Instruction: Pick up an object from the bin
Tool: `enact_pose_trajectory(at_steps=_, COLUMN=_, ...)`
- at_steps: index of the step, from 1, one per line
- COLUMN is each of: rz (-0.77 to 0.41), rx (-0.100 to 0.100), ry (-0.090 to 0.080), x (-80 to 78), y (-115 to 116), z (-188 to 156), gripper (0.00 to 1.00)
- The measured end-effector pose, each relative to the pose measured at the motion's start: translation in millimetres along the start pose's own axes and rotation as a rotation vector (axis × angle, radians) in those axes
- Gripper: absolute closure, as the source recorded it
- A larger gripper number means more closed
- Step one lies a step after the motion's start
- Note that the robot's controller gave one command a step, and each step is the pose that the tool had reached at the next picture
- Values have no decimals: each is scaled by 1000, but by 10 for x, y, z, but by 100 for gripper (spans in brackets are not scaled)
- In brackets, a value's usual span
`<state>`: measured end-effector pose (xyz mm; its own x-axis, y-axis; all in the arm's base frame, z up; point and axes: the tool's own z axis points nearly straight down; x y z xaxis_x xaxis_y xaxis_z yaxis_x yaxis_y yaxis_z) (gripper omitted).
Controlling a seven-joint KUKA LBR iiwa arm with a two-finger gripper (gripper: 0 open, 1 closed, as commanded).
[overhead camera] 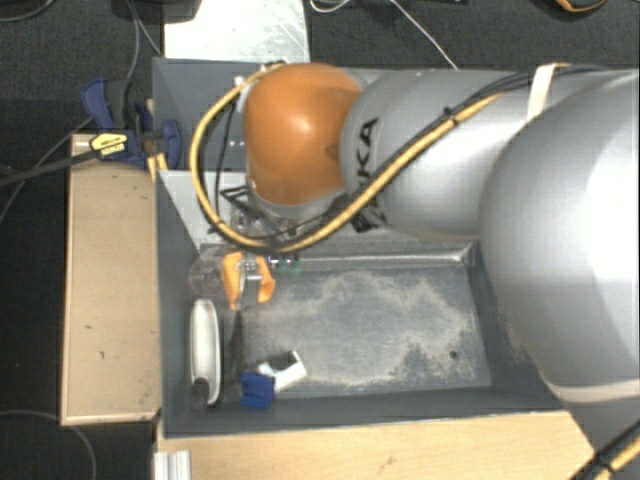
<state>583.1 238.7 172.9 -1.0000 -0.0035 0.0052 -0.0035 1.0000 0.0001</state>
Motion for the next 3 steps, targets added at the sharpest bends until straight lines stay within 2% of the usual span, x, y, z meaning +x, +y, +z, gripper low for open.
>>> enact_pose_trajectory(at_steps=1, rz=7, rx=-2, ry=-8, x=-23, y=-13, z=-52, gripper=0)
enact_pose_trajectory(at_steps=2, rz=-162, rx=0, ry=-2, x=-59, y=-136, z=347, gripper=0)
enact_pose_trajectory(at_steps=3, rz=-209, rx=-6, ry=-25, x=-17, y=-167, z=832, gripper=0)
